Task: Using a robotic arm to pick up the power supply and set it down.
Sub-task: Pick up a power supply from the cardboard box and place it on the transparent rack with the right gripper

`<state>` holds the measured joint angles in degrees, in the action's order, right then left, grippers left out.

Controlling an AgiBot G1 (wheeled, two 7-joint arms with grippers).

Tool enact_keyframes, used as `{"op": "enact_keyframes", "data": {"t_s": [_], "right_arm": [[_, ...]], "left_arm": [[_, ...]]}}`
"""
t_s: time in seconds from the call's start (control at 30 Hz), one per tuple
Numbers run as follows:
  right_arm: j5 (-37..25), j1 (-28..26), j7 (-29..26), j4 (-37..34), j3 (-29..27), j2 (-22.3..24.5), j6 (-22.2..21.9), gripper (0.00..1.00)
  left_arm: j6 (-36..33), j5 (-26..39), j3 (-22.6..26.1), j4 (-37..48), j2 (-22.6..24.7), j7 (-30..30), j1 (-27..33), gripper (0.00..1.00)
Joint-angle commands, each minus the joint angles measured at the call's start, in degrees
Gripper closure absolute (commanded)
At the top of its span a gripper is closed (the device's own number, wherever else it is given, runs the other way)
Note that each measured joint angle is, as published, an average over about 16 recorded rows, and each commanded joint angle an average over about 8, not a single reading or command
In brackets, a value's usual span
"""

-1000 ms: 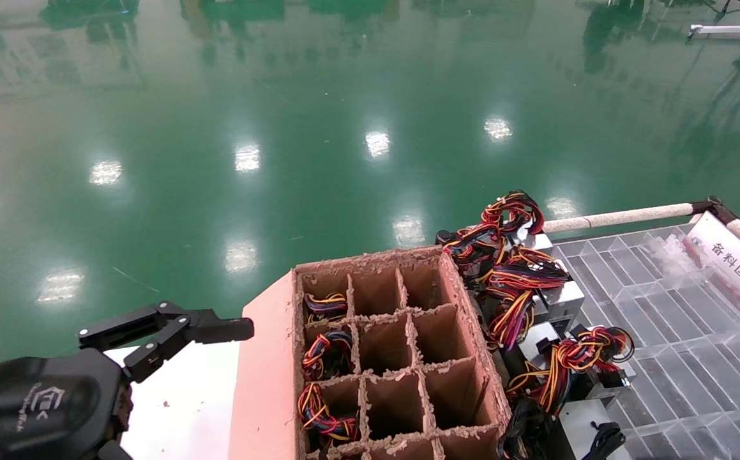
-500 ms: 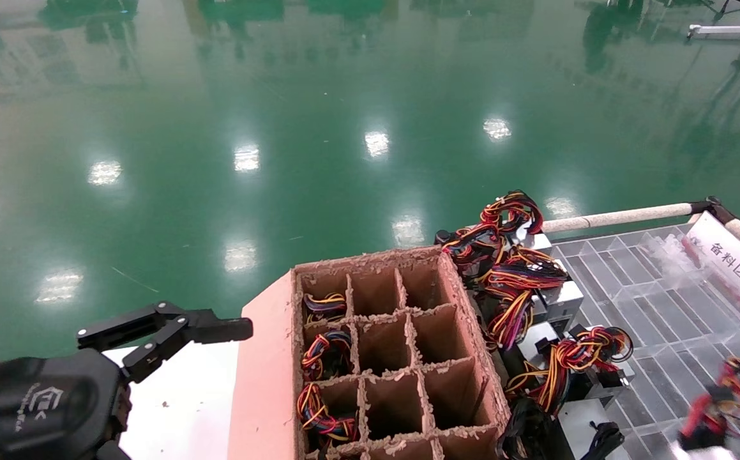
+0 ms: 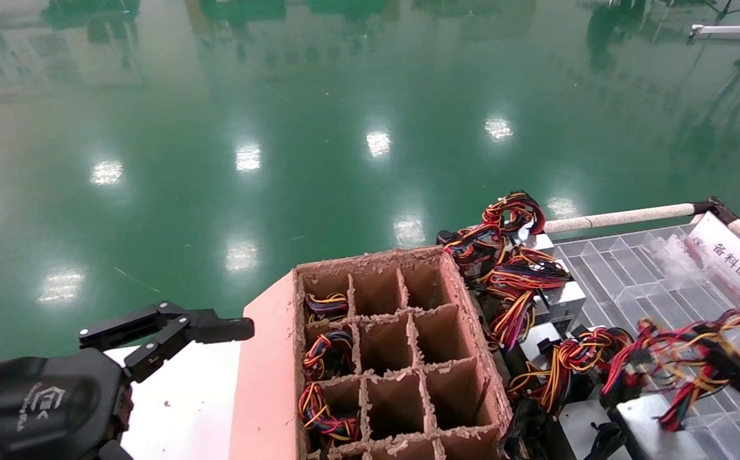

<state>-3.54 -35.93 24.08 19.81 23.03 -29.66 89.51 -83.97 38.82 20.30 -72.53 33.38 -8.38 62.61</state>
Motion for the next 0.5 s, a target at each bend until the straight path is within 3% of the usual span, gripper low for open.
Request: {"op": "enact_keyframes", "data": {"t_s": [0.03, 0.23, 0.27, 0.5], "right_arm": [[-1.3, -1.3, -0.2, -0.3, 0.7, -0.3, 0.3, 0.86], [-2.7, -2.7, -0.4, -1.2, 1.6, -0.5, 0.7, 0.11], [-2.8, -2.8, -0.4, -1.3, 1.7, -0.5, 0.7, 0.03], [-3.0, -2.8, -0.4, -1.4, 1.8, -0.6, 0.8, 0.0]], "left_arm": [[0.0, 0.0, 0.0, 0.0, 0.0, 0.0, 0.0, 0.0], [0.0, 0.0, 0.0, 0.0, 0.0, 0.0, 0.0, 0.0], [0.0, 0.0, 0.0, 0.0, 0.0, 0.0, 0.0, 0.0], [0.0, 0.0, 0.0, 0.0, 0.0, 0.0, 0.0, 0.0]]}}
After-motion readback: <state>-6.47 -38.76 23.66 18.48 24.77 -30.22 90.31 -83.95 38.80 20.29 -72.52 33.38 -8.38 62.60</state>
